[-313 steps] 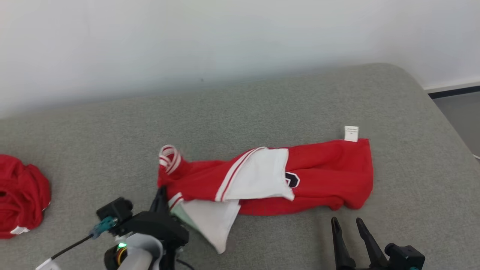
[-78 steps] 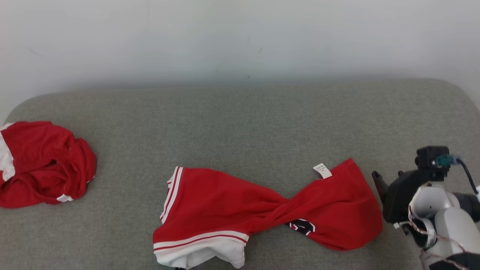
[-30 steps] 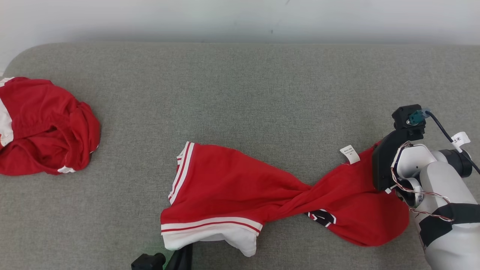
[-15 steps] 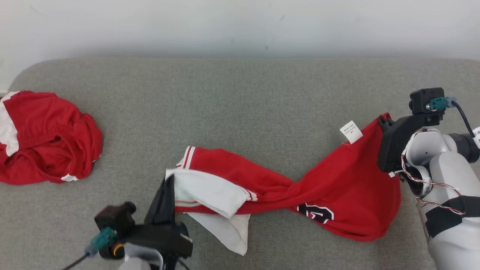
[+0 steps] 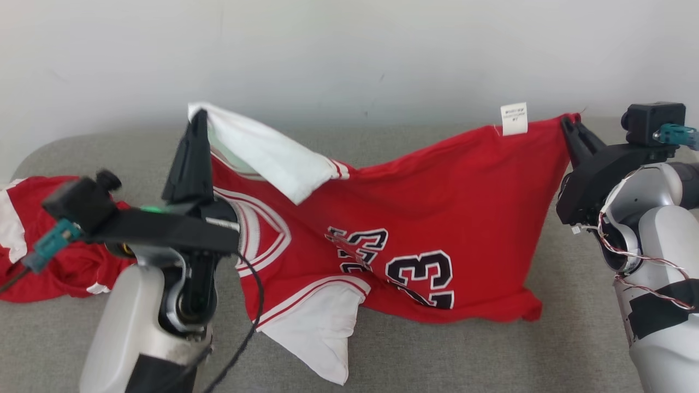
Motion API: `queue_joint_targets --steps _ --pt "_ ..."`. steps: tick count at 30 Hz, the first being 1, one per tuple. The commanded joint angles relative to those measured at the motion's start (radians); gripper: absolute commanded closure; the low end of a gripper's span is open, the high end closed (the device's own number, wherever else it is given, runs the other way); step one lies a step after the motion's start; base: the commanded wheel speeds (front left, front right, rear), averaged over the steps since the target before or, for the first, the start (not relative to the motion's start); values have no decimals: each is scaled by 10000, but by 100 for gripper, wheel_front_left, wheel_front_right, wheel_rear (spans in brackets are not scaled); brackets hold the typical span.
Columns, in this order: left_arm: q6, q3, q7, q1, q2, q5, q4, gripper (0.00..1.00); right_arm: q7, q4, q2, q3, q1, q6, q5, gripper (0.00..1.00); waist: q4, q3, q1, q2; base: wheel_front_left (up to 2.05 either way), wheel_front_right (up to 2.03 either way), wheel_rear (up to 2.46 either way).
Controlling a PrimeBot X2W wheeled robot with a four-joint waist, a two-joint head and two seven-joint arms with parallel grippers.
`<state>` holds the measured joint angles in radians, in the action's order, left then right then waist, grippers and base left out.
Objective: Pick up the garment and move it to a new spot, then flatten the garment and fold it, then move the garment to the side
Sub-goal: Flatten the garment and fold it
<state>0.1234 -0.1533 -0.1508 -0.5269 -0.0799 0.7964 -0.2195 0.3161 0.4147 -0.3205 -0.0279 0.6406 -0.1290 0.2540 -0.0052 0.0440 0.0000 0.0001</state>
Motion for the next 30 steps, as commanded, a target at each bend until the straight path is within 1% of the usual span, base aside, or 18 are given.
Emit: queue_joint_targets --steps 1,12,15,19,25,30 --pt "23 67 46 -275 -37 125 60 100 -160 -109 9 47 64 -36 29 100 -134 -209 0 -1 0 0 0" --pt "49 177 494 -2442 -63 671 -579 100 -1291 -936 153 333 444 -36 -94 100 -501 -663 0 -1 0 0 0" --pt "59 235 728 -3019 -92 1004 -790 100 -1569 -1137 166 342 617 -36 -168 100 -608 -695 0 -1 0 0 0" --pt "77 95 1083 -3677 -226 1140 -945 100 -1802 -1341 163 396 758 -36 -186 100 -721 -723 0 -1 0 0 0" --pt "90 -72 1265 -4243 -320 1304 -1106 100 -1878 -1471 127 438 699 -36 -196 100 -817 -730 0 -1 0 0 0" --pt "69 -80 1098 -4215 -234 1519 -1329 100 -1865 -1423 220 371 556 -36 -160 100 -915 -666 0 -1 0 0 0"
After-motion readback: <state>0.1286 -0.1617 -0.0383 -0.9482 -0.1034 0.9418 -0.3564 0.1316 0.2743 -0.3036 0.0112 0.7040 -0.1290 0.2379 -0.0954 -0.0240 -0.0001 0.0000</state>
